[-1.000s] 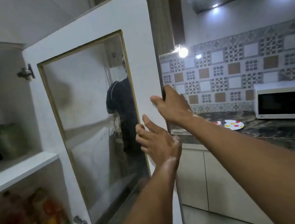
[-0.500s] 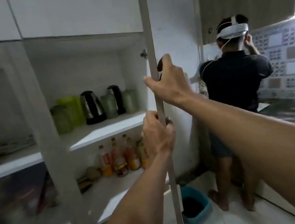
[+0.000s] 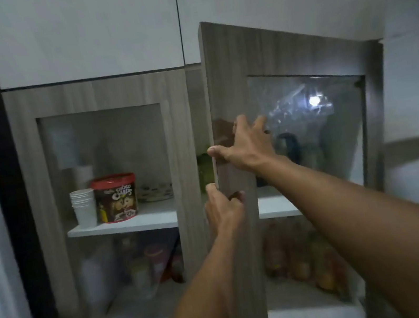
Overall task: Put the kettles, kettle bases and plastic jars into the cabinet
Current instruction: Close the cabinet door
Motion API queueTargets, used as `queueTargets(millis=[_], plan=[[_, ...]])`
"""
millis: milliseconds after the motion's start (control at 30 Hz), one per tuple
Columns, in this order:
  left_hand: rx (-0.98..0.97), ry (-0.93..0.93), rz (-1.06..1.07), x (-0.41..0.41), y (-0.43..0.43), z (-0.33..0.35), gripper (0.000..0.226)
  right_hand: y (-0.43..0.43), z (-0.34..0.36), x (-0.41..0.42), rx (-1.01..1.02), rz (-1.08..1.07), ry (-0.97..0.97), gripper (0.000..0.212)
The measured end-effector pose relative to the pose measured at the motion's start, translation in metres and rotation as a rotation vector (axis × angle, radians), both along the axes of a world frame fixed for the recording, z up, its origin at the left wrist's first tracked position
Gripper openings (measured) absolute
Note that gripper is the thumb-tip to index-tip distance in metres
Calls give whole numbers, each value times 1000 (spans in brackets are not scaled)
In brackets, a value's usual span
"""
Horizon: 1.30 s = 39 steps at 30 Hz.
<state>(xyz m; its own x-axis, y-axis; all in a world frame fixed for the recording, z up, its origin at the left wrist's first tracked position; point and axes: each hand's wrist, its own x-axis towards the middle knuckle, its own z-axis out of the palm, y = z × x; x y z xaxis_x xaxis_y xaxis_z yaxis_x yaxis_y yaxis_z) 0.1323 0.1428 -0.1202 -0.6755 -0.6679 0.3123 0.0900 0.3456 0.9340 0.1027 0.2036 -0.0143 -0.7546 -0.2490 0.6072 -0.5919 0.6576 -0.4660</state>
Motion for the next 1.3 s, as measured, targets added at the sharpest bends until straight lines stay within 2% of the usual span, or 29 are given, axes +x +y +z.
queueTargets(millis=[167, 367, 533, 600, 733, 900, 1133, 1300], plan=[[-26, -52, 8, -50, -46, -4, 34, -47, 2, -55, -78, 32, -96, 100], [-30, -46, -56, -106, -95, -5, 33, -97, -5, -107, -130, -67, -69, 92], [-114, -87, -90, -152, -132, -9, 38, -129, -14, -147, -153, -140, -8, 92], [-211, -74, -3, -166, -142, -15, 50, -138, -15, -160, -150, -166, 25, 92], [-438, -47, 335, -183, -157, -22, 100, -155, -18, -182, -186, -228, 56, 93], [-544, -57, 422, -214, -171, -20, 140, -167, -23, -210, -223, -225, 83, 83], [-616, -27, 435, -231, -180, -32, 141, -169, -30, -229, -248, -187, 163, 62], [-583, -114, 378, -222, -172, -21, 140, -165, -27, -226, -248, -133, 149, 55]])
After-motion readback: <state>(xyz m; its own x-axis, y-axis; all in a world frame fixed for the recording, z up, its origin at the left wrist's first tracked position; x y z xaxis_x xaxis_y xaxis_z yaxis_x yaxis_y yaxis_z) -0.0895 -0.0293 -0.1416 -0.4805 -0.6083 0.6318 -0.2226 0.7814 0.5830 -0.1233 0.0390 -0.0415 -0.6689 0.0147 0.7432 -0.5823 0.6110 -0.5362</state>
